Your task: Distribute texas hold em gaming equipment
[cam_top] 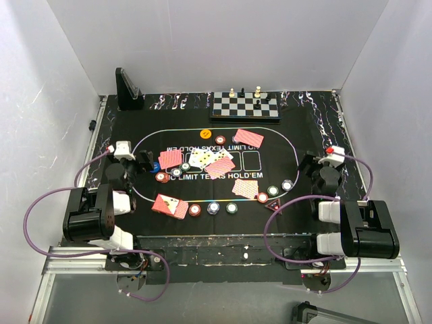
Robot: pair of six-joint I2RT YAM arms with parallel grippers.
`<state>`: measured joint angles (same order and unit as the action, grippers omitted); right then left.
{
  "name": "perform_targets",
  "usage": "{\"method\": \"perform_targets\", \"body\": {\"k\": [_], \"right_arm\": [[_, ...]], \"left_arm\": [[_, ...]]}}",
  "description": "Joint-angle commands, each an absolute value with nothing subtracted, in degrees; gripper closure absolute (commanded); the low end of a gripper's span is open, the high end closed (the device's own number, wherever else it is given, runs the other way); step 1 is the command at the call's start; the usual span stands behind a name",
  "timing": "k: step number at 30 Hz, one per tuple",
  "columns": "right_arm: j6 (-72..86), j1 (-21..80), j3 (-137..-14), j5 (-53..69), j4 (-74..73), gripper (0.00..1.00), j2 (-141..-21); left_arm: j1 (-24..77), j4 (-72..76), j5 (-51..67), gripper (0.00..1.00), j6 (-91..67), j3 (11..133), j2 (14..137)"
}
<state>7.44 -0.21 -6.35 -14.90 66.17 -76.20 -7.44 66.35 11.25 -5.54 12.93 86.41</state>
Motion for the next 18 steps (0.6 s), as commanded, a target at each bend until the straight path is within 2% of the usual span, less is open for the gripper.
{"method": "perform_targets", "body": {"k": [1, 18], "right_arm": [[6.6, -0.3, -15.0, -15.7, 56.5, 0.05, -76.4], [5.9, -0.8, -13.8, -13.3, 59.2, 0.04, -76.5]], "left_arm": [[-5.4, 58.1, 10.3, 0.02, -2.6, 17.0, 85.5], [-3.8, 57.4, 7.8, 0.02, -1.8, 17.1, 85.1]]}}
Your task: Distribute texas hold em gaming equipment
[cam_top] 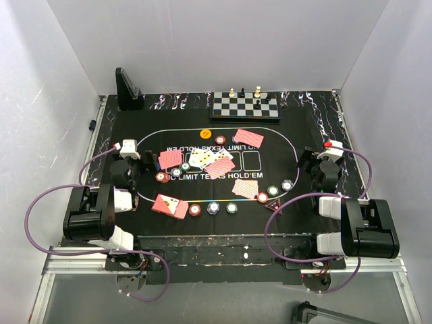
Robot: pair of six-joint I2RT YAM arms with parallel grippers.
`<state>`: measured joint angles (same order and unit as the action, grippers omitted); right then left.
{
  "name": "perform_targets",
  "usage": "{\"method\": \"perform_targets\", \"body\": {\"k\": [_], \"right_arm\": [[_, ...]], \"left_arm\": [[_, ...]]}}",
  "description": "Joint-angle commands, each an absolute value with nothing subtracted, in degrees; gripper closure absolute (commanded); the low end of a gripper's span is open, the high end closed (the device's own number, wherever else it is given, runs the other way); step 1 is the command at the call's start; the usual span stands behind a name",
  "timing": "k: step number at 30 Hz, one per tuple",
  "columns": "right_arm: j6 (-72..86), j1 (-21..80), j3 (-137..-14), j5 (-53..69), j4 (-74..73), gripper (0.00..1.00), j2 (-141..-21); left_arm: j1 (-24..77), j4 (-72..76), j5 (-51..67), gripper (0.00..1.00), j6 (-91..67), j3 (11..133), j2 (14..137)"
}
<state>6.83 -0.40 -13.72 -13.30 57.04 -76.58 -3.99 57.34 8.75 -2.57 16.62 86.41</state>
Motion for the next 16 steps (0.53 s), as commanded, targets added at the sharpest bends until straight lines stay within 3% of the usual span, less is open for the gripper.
{"method": "perform_targets", "body": {"k": [1, 16], "right_arm": [[5.8, -0.8, -13.8, -13.2, 59.2, 0.04, -76.5], [5.9, -0.8, -13.8, -13.1, 59.2, 0.03, -76.5]], "left_arm": [[-3.9, 57.3, 7.8, 0.02, -1.8, 17.1, 85.0], [-2.5, 56.2, 5.1, 0.02, -1.2, 17.7, 85.0]]}}
